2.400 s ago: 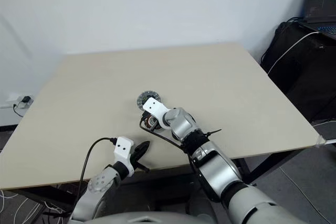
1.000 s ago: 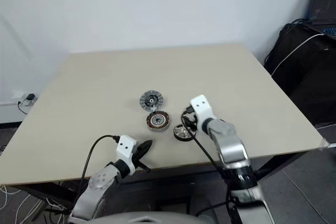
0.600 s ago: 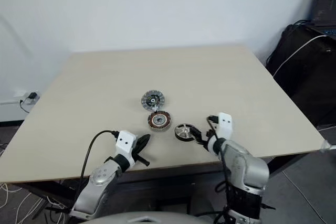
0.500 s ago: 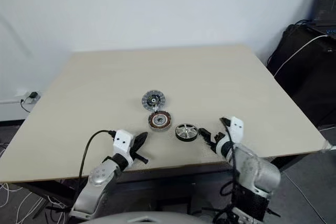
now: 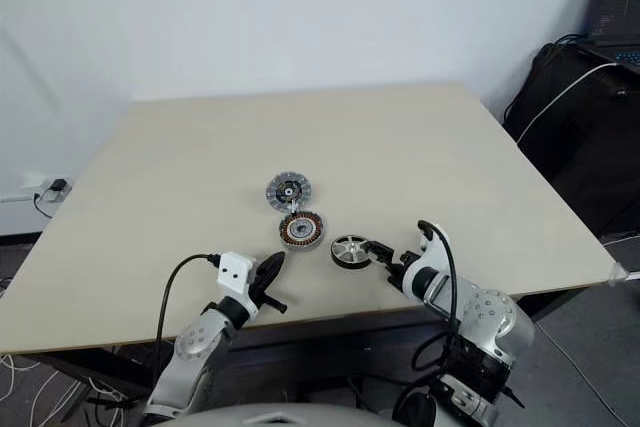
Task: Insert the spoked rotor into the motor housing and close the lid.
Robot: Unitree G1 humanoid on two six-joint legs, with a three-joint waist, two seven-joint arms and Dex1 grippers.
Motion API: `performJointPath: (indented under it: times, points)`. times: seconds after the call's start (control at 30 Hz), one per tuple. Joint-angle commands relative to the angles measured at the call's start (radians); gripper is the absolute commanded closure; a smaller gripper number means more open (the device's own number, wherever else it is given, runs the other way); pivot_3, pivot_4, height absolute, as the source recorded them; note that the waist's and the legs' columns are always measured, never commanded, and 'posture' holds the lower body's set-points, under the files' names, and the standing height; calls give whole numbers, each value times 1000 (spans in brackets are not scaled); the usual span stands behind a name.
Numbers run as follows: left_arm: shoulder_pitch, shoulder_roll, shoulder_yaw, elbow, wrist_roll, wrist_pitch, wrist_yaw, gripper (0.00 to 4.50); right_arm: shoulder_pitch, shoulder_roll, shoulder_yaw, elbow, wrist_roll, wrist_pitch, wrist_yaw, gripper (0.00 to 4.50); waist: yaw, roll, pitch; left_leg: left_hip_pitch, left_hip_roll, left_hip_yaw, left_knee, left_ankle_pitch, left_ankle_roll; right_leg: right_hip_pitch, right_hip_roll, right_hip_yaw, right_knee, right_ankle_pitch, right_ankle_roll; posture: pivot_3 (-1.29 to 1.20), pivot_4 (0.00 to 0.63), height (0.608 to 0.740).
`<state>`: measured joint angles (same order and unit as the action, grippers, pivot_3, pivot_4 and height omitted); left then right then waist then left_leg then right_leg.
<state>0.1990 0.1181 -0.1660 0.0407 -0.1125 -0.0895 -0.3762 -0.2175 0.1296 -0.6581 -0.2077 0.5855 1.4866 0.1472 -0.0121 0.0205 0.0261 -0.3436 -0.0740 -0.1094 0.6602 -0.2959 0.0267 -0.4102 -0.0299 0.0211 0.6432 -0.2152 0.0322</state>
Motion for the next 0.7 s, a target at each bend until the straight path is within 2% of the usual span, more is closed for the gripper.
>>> performJointPath:
  times: [0.03,0.43,0.53,0.7]
  points:
    - [-5,-3,8,-4,-22,-9,-19,4500,-33,121,-10,35,62,-21,-4,13,0,0,0,0,0,0,0,0,0,0,0,0,0,0,0,0,0,740]
    - [-19,8,19,-6,-39,0,-39,4500,-43,111,-9,244,206,-173,-41,13,-11,0,0,1,1,1,0,0,0,1,1,0,0,0,0,0,0,740]
    - [-19,11,24,-9,-40,5,-43,4500,-39,104,-6,278,253,-203,-55,614,-14,0,0,1,1,1,0,0,0,1,1,0,0,0,0,0,0,740]
    - [-15,11,25,-18,-39,16,-45,4500,-19,79,36,305,286,-231,-84,2264,-12,0,1,0,1,1,0,0,1,1,1,0,0,0,0,0,0,740]
